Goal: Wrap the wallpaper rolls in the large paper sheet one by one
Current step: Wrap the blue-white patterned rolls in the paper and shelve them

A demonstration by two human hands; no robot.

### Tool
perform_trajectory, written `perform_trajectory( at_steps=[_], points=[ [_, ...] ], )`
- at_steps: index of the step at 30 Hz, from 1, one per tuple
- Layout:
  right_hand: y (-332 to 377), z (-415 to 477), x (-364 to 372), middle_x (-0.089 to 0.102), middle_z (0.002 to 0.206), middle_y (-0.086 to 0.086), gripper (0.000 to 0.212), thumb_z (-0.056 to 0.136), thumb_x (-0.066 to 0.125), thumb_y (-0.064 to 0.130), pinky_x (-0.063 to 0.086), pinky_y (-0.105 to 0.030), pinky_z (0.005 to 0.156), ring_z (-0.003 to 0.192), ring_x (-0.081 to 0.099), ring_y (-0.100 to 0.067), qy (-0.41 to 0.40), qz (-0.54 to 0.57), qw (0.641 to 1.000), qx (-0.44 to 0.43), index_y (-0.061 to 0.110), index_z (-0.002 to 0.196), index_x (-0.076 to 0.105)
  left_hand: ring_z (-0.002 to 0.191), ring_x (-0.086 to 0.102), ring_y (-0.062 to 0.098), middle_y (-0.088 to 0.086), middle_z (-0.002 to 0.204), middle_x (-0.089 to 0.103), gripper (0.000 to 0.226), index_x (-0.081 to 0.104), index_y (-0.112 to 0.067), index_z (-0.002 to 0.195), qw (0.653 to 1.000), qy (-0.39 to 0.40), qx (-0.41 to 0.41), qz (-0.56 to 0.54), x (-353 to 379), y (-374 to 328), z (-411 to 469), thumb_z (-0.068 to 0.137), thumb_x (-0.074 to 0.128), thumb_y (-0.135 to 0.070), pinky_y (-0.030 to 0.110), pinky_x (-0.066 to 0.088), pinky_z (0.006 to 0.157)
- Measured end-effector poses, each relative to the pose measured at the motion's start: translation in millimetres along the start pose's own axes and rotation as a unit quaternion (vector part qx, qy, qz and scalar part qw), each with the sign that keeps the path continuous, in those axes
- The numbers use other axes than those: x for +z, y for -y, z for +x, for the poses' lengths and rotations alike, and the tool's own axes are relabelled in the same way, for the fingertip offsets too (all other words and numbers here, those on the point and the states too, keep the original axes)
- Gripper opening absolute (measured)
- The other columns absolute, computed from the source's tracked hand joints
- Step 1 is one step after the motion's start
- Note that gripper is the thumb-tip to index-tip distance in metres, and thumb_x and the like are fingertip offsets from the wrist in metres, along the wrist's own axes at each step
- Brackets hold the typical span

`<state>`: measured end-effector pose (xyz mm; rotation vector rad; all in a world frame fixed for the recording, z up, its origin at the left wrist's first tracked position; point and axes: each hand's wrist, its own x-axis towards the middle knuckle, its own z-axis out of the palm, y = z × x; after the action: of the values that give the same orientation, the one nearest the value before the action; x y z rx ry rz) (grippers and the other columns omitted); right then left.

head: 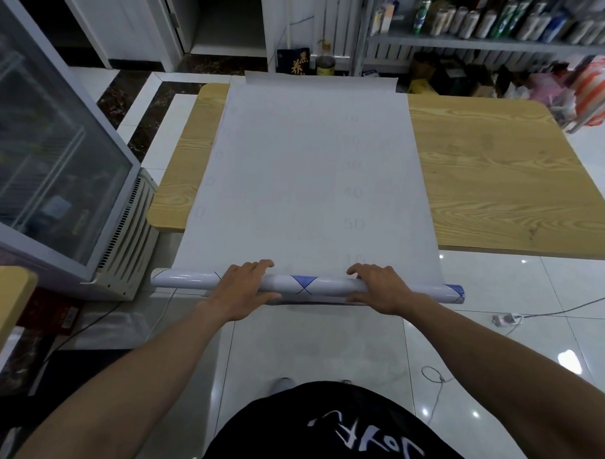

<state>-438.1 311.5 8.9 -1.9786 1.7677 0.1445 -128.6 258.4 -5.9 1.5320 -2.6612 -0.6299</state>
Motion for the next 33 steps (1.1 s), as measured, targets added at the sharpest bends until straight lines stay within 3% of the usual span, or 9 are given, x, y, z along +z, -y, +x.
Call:
perform_trajectory(
  at_steps=[4, 8, 12, 15, 18, 22, 25, 30, 33],
  points=[
    [-1.5, -1.2, -1.7, 0.063, 0.118, -0.001, 0.045, 0.091, 0.051, 0.056, 0.037, -0.035, 0.089, 0.103, 0.057, -0.023, 0.008, -0.008, 1.0, 0.0, 0.021, 0.121, 0.049, 0.097, 0.052, 0.019, -0.006, 0.103, 0.057, 0.032, 0.052, -0.02, 0.11, 0.999, -0.003, 0.017, 0.035, -2.0, -0.3, 2.7, 0.093, 0.052, -0.047, 0.029, 0.029, 0.079],
    [-0.1, -1.4, 2.2, 0.052, 0.121, 0.002, 0.055, 0.085, 0.055, 0.062, 0.035, -0.035, 0.093, 0.112, 0.046, -0.019, -0.003, 0.002, 1.0, -0.013, 0.021, 0.122, 0.055, 0.105, 0.048, 0.02, -0.001, 0.113, 0.055, 0.03, 0.059, -0.017, 0.114, 0.999, -0.022, 0.024, 0.03, 1.0, 5.7, 3.4, 0.097, 0.048, -0.039, 0.031, 0.032, 0.085],
    [0.4, -1.5, 0.9, 0.053, 0.118, 0.001, 0.06, 0.08, 0.064, 0.059, 0.034, -0.034, 0.092, 0.11, 0.048, -0.019, -0.016, 0.003, 1.0, -0.016, 0.022, 0.125, 0.051, 0.112, 0.049, 0.022, 0.0, 0.118, 0.056, 0.04, 0.051, -0.02, 0.129, 1.0, -0.002, 0.013, 0.024, 1.4, 4.4, 1.3, 0.098, 0.043, -0.044, 0.033, 0.034, 0.091],
    [-0.8, -2.1, -1.1, 0.063, 0.11, 0.0, 0.053, 0.085, 0.059, 0.057, 0.035, -0.033, 0.084, 0.101, 0.058, -0.022, -0.028, 0.017, 0.999, -0.005, 0.021, 0.122, 0.046, 0.108, 0.054, 0.02, -0.003, 0.114, 0.06, 0.057, 0.045, -0.022, 0.13, 1.0, -0.001, -0.009, -0.018, -1.7, 3.5, -0.4, 0.086, 0.058, -0.056, 0.033, 0.035, 0.092],
    [-0.6, -4.3, -0.9, 0.065, 0.097, -0.002, 0.043, 0.092, 0.049, 0.056, 0.03, -0.031, 0.075, 0.09, 0.059, -0.025, -0.016, -0.012, 1.0, -0.007, 0.019, 0.113, 0.045, 0.091, 0.054, 0.019, -0.008, 0.101, 0.059, 0.044, 0.046, -0.024, 0.111, 1.0, 0.005, -0.002, 0.014, -5.0, 3.3, -0.2, 0.083, 0.065, -0.052, 0.029, 0.03, 0.077],
    [-1.7, -6.8, 3.8, 0.055, 0.114, 0.004, 0.054, 0.084, 0.055, 0.063, 0.033, -0.033, 0.087, 0.105, 0.049, -0.019, -0.024, -0.007, 1.0, -0.015, 0.02, 0.116, 0.05, 0.097, 0.051, 0.018, -0.006, 0.109, 0.058, 0.029, 0.052, -0.023, 0.113, 0.999, 0.001, 0.02, 0.046, -4.2, 2.9, 1.2, 0.094, 0.052, -0.045, 0.03, 0.033, 0.082],
    [-3.8, -6.7, 5.5, 0.048, 0.115, 0.003, 0.066, 0.073, 0.066, 0.066, 0.034, -0.032, 0.09, 0.108, 0.044, -0.017, -0.036, -0.023, 0.999, -0.021, 0.021, 0.119, 0.054, 0.104, 0.048, 0.018, -0.004, 0.115, 0.054, 0.034, 0.055, -0.021, 0.119, 0.998, -0.012, 0.032, 0.05, -1.0, 6.2, 0.6, 0.095, 0.049, -0.044, 0.03, 0.035, 0.087],
    [-4.4, -4.2, 4.6, 0.053, 0.12, -0.002, 0.056, 0.086, 0.057, 0.057, 0.035, -0.033, 0.091, 0.111, 0.049, -0.021, -0.055, -0.059, 0.997, -0.017, 0.02, 0.128, 0.052, 0.111, 0.049, 0.019, -0.004, 0.119, 0.054, 0.058, 0.044, -0.022, 0.135, 0.999, -0.02, 0.013, 0.022, -1.0, 3.7, -2.1, 0.088, 0.057, -0.053, 0.033, 0.036, 0.092],
    [-4.6, -5.8, 3.3, 0.057, 0.123, 0.0, 0.054, 0.089, 0.054, 0.056, 0.035, -0.035, 0.093, 0.112, 0.052, -0.021, -0.047, -0.039, 0.998, -0.013, 0.021, 0.13, 0.045, 0.106, 0.052, 0.018, -0.004, 0.118, 0.054, 0.072, 0.039, -0.023, 0.134, 1.0, -0.015, 0.013, 0.014, -3.0, 4.8, -2.8, 0.077, 0.068, -0.056, 0.034, 0.038, 0.09]
  ],
)
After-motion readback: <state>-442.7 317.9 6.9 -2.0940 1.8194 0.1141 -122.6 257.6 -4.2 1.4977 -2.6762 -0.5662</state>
